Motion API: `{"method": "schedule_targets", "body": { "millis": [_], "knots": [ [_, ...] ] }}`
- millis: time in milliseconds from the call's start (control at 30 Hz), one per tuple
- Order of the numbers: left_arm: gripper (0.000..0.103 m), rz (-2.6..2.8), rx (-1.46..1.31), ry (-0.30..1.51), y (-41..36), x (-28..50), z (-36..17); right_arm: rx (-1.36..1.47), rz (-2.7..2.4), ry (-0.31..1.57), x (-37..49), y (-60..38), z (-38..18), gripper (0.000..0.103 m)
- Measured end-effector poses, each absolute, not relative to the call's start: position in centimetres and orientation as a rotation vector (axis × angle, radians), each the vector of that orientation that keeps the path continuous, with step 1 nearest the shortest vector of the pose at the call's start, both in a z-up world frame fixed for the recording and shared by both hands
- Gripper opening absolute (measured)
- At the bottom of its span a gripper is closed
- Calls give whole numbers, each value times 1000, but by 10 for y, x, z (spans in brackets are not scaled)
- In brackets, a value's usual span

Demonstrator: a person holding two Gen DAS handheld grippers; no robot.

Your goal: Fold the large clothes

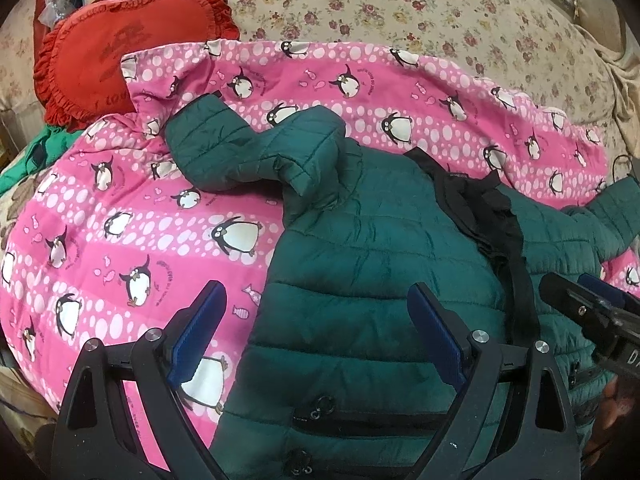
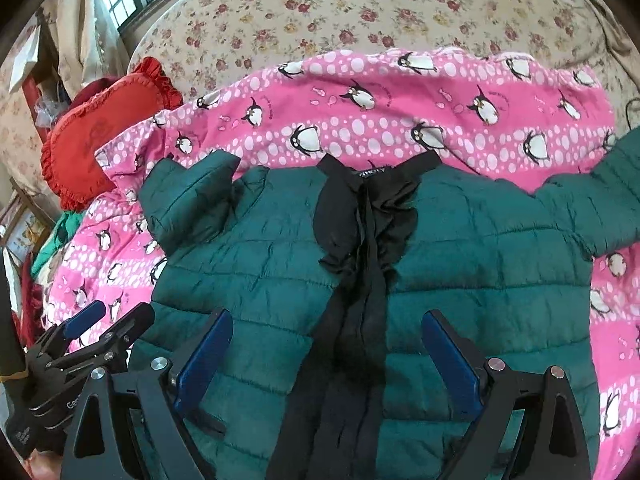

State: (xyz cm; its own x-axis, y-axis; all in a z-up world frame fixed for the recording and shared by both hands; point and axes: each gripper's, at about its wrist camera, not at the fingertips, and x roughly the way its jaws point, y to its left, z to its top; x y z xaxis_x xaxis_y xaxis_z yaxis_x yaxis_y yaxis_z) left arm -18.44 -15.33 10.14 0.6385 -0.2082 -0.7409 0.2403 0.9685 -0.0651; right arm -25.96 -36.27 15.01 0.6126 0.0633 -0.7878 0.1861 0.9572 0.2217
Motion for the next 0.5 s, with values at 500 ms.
{"method": "schedule_targets", "body": {
  "millis": [500],
  "knots": [
    [92, -253, 52, 838, -156, -183, 97, 241, -137, 910, -252, -362, 144, 95]
  ]
}}
